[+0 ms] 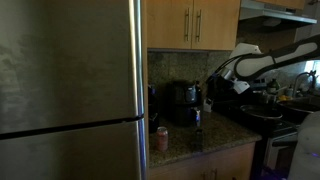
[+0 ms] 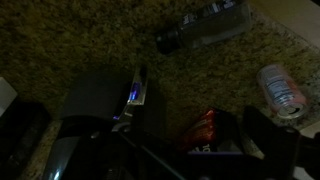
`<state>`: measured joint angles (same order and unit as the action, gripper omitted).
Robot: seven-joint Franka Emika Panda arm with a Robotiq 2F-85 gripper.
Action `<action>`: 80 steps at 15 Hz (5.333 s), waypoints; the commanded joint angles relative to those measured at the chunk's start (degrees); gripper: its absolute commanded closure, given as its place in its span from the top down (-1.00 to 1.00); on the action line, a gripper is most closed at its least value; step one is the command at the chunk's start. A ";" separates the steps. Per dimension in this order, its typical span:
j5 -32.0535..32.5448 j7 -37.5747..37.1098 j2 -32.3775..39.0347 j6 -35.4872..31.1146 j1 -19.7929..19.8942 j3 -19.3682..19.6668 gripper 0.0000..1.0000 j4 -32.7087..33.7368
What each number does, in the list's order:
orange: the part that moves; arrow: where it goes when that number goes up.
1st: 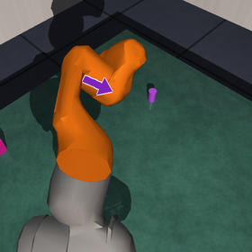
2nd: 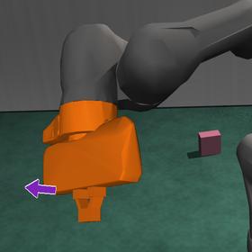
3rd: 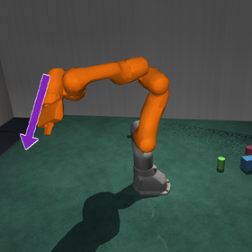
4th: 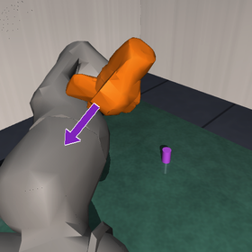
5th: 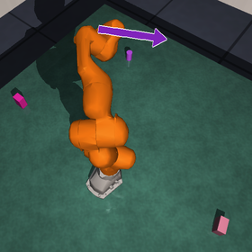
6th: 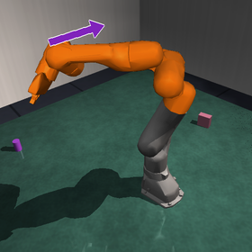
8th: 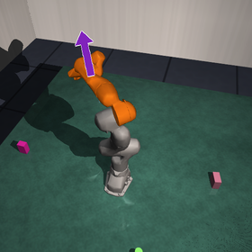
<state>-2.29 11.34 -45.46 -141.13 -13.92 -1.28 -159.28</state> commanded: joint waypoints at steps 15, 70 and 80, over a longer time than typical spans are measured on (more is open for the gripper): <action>-2.21 -0.13 24.10 -23.16 -0.13 1.70 1.00 8.22; 4.71 -18.07 27.72 -19.08 5.49 -3.35 1.00 17.87; 3.08 -17.53 31.22 -19.76 5.82 -3.97 1.00 20.75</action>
